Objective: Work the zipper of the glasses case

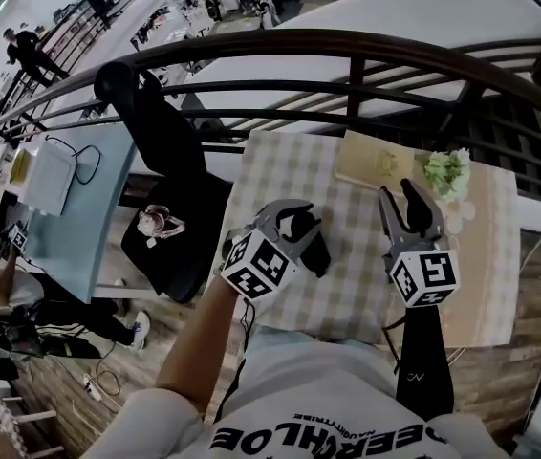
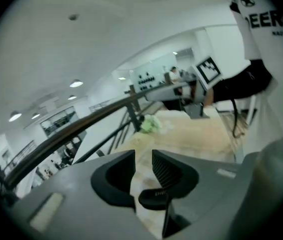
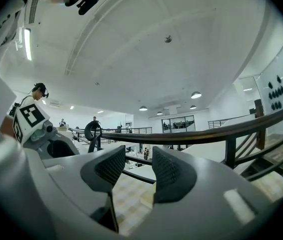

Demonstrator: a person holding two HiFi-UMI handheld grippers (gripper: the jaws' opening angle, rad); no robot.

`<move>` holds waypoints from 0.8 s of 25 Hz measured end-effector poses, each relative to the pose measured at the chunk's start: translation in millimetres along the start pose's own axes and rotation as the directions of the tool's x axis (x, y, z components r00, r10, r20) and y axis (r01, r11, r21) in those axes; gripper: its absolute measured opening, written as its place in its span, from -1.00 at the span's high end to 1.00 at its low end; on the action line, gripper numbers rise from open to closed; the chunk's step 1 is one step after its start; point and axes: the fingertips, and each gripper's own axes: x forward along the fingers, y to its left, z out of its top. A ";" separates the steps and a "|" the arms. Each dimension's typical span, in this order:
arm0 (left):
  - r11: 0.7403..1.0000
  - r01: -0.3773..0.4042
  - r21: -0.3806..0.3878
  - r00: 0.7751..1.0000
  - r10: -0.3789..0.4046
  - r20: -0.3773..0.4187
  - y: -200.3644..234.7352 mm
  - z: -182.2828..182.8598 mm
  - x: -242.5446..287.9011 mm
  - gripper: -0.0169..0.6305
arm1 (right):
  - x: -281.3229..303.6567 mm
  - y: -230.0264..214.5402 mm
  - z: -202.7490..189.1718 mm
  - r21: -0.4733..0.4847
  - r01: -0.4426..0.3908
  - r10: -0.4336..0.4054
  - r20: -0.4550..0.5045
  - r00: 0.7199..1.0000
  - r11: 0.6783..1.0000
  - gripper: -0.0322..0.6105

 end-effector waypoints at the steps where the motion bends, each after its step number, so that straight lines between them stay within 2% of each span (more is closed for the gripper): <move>1: 0.991 0.088 0.096 0.994 -0.081 -0.075 -14.8 -11.2 8.4 0.58 | -0.5 -2.0 -2.2 0.003 0.002 -0.002 -0.006 1.000 1.000 0.28; 2: 0.967 0.175 0.187 0.978 -0.148 -0.150 -28.3 -23.1 16.0 0.58 | -0.9 -4.6 -4.0 0.006 0.005 -0.005 -0.009 1.000 1.000 0.28; 3: 0.929 0.259 0.266 0.954 -0.203 -0.220 -40.6 -35.0 22.9 0.55 | -1.2 -7.6 -5.8 0.010 0.009 -0.009 -0.012 1.000 1.000 0.28; 5: 0.827 0.411 0.383 0.895 -0.287 -0.341 -62.9 -59.0 34.3 0.33 | -2.7 -12.9 -11.1 0.015 0.018 -0.017 -0.021 1.000 1.000 0.28; 7: 0.710 0.531 0.462 0.830 -0.327 -0.452 -81.6 -88.1 45.7 0.24 | -5.0 -17.5 -16.8 0.013 0.024 -0.024 -0.032 0.999 1.000 0.28; 10: 0.510 0.666 0.544 0.730 -0.296 -0.616 -98.4 -141.3 62.1 0.14 | -8.9 -27.5 -21.9 0.006 0.041 -0.041 -0.044 0.998 0.999 0.28; 11: 0.451 0.692 0.565 0.708 -0.271 -0.652 -101.3 -156.6 66.6 0.12 | -10.9 -30.5 -24.1 0.007 0.050 -0.049 -0.048 0.998 0.999 0.28; 12: 0.407 0.704 0.583 0.699 -0.248 -0.671 -103.4 -168.4 71.6 0.11 | -13.2 -33.1 -27.0 0.009 0.059 -0.058 -0.054 0.997 0.998 0.28; 13: 0.380 0.704 0.599 0.700 -0.230 -0.676 -104.7 -176.5 77.1 0.11 | -15.4 -35.3 -30.1 0.011 0.067 -0.066 -0.061 0.996 0.998 0.28; 15: 0.360 0.695 0.622 0.710 -0.208 -0.673 -106.1 -184.8 86.3 0.05 | -19.4 -39.1 -35.8 0.008 0.079 -0.078 -0.075 0.994 0.997 0.28; 16: 0.363 0.691 0.625 0.713 -0.204 -0.671 -107.1 -186.2 88.2 0.04 | -21.5 -40.5 -38.0 0.004 0.084 -0.083 -0.082 0.993 0.996 0.28; 17: 0.380 0.685 0.622 0.718 -0.204 -0.666 -108.2 -185.9 88.7 0.03 | -23.7 -41.8 -39.9 0.000 0.088 -0.088 -0.088 0.992 0.996 0.28; 18: 0.417 0.670 0.614 0.728 -0.209 -0.653 -109.2 -184.2 89.2 0.03 | -25.5 -42.9 -41.5 -0.002 0.093 -0.093 -0.094 0.991 0.996 0.28; 19: 0.480 0.642 0.598 0.747 -0.217 -0.629 -109.9 -181.0 91.1 0.04 | -26.6 -44.2 -43.1 -0.001 0.099 -0.098 -0.098 0.990 0.995 0.28; 20: 0.564 0.601 0.566 0.771 -0.222 -0.597 -109.6 -176.6 94.8 0.05 | -26.8 -45.4 -44.6 0.001 0.104 -0.104 -0.100 0.990 0.995 0.28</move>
